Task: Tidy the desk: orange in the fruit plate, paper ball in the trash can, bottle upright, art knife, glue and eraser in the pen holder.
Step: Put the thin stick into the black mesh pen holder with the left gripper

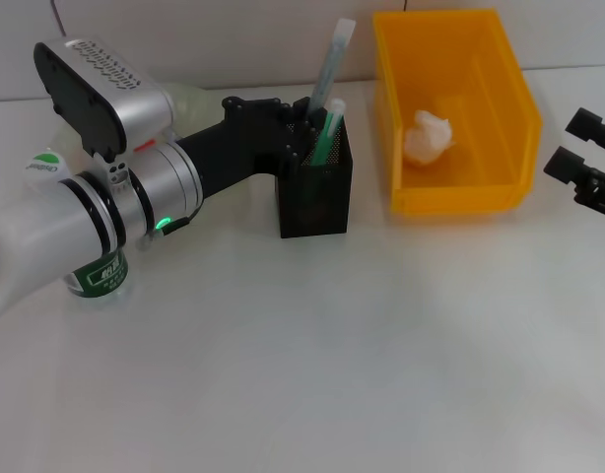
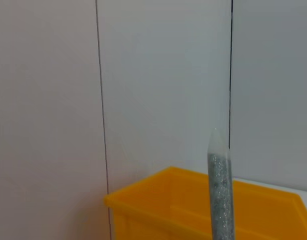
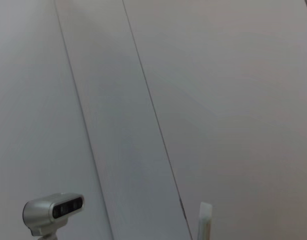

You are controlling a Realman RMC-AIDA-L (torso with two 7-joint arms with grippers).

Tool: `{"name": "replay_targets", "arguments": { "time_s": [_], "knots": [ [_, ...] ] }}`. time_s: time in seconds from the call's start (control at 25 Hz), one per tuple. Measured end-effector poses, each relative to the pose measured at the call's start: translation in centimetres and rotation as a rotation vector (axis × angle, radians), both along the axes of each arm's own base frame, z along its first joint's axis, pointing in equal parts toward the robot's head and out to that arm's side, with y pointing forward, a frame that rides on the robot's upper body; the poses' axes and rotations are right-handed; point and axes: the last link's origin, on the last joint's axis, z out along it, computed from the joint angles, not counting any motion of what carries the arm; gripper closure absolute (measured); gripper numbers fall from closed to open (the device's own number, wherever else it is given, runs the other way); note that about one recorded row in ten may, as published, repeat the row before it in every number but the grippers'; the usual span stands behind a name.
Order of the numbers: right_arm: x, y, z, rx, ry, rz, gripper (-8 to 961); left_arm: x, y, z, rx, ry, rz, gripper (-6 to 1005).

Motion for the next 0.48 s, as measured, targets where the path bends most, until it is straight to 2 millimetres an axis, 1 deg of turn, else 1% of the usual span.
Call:
{"name": "replay_targets", "arguments": {
  "time_s": [0.48],
  "knots": [
    [-0.15,-0.03,-0.35,-0.008,-0.003,0.007,124,-0.90,0.29,-0.11,0.017,0.015,0.017,825]
  ]
}}
